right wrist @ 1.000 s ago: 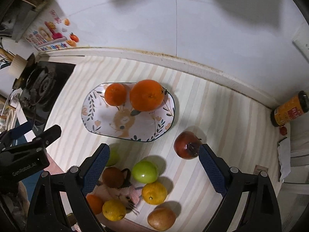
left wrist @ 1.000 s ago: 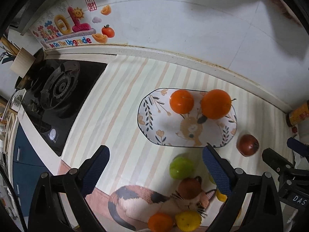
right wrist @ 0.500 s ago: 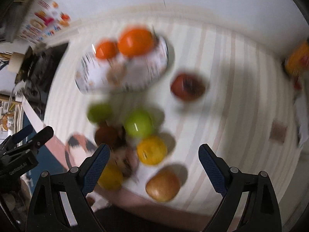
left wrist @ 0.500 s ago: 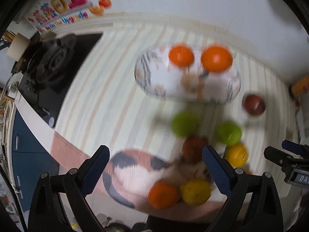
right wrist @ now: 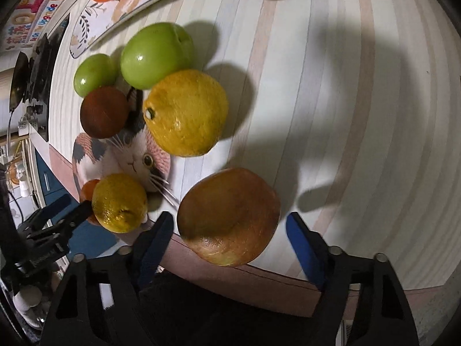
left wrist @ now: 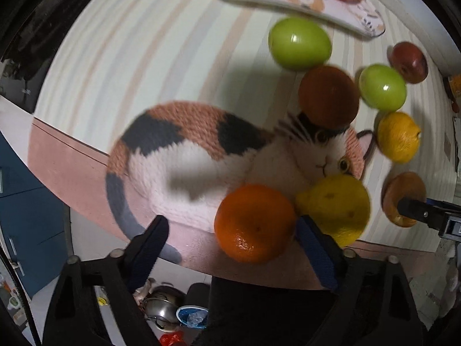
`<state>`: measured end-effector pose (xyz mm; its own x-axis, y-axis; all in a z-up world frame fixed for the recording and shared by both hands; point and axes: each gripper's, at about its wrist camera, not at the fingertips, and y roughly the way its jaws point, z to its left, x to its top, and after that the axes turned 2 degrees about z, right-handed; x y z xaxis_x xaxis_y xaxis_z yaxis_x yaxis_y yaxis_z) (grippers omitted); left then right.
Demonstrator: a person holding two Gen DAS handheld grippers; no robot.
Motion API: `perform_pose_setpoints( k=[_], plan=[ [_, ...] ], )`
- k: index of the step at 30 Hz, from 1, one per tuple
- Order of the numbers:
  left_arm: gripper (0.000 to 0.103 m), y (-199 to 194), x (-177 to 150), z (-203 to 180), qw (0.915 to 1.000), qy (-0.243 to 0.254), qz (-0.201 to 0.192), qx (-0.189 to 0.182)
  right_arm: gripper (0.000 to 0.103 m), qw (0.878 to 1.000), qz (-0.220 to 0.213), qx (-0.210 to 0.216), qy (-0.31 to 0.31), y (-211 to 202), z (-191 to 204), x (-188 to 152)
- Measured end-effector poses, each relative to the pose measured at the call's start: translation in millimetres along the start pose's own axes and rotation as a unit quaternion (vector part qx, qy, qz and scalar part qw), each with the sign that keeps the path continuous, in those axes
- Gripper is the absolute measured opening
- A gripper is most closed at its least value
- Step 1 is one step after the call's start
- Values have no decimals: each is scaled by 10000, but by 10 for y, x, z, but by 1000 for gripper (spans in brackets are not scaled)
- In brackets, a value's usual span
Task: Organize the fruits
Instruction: 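Grasp a tangerine with the left tool while the right tool grasps a red-yellow apple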
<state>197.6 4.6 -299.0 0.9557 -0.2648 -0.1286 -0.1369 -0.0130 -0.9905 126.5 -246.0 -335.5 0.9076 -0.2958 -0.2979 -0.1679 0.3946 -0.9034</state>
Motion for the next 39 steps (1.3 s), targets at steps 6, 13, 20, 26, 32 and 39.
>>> perform_pose_setpoints(
  k=[6,13,20,26,32,39],
  plan=[
    [67,33,-69,-48,9991,-13,-162,-382,74,10000,46,-14,-72,56,47,24],
    [59,-17,-152,-169,9989,267,-238,-305,73,10000,-53,-20,-26,73,69,-28],
    [64,42,-93,-32,9975,50,-72,-700,73,9999,-50,-10,90,26,-53,-31],
    [58,-22,-46,-56,9990,177,-212,-360,73,9997,-161,20,197,-50,-127,-4],
    [60,-51,127,220,9989,-139,-255,-366,73,9993,-233,21,282,-124,-237,19],
    [63,22,195,294,9985,-319,-123,-431,74,9989,-112,112,434,-88,-289,62]
  ],
)
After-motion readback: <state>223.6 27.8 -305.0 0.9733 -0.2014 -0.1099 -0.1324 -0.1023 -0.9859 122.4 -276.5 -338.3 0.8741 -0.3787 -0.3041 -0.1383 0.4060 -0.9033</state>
